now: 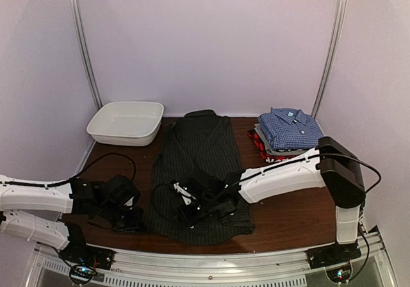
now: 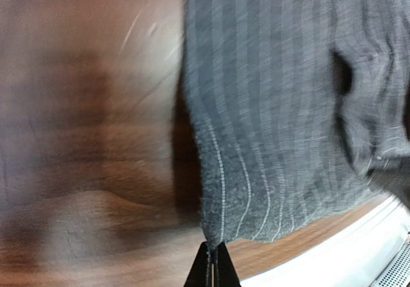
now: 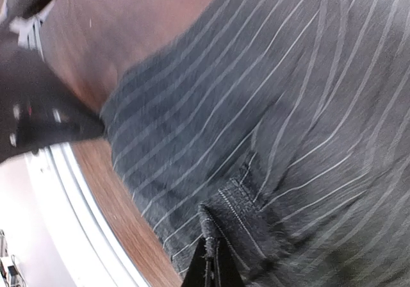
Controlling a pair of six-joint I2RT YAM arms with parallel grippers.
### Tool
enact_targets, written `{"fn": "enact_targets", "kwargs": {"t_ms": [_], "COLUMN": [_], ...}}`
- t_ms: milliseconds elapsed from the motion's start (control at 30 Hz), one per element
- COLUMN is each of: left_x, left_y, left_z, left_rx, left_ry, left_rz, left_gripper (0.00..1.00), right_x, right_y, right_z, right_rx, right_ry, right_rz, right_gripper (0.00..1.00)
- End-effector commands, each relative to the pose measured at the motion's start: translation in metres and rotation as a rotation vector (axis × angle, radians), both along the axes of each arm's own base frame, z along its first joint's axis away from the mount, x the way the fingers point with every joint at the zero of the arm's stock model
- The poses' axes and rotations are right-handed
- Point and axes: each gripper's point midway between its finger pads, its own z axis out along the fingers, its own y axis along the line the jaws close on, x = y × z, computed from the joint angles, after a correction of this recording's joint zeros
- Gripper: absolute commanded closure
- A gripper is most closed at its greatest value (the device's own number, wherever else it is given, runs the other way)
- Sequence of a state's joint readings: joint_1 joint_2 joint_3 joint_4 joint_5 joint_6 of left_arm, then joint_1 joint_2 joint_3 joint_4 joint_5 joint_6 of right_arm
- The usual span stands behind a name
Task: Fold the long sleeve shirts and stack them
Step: Pick up the 1/3-folded shirt from the center of the board, then fold the 1/3-folded shirt at the center of the board.
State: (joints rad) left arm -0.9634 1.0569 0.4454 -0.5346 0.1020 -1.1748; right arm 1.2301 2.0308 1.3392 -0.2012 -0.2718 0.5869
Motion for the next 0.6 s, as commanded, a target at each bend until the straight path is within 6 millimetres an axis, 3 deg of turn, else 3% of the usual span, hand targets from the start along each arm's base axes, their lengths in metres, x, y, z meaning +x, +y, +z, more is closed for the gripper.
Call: {"fn": "enact_targets", "kwargs": {"t_ms": [0, 133, 367, 500, 567], "left_x": [0.014, 0.019, 0.037, 0.041, 0.042], "left_y": [-0.004, -0.014, -0.059, -0.092, -0.108], "left_z": [0.024, 0.034, 0.066, 0.075, 0.077], "left_rx": [0.028, 0.046, 0.016, -0.022, -0.033], "left_ry": [-0.075, -0.090, -0.134, -0.141, -0.141], "left_rz": [-0.055, -0.129, -0.305, -0.425, -0.483], "left_gripper": [1.00, 1.00, 1.00, 1.00, 1.00], "right_x": [0.071, 0.141, 0.255, 0.302, 0.316], "right_y": [-0.008, -0.032, -0.071, -0.100, -0.113], "right_z": [0.080, 0.112, 0.172, 0.185, 0.189], "right_rx": [0.086, 0.100, 0.128, 0.136, 0.147], "right_ry": [-0.133, -0.189, -0.298, -0.321, -0.322], "right_rz": [-0.087, -0.177, -0.324, -0.404, -0.434], "right_gripper": [1.00, 1.00, 1.00, 1.00, 1.00]}}
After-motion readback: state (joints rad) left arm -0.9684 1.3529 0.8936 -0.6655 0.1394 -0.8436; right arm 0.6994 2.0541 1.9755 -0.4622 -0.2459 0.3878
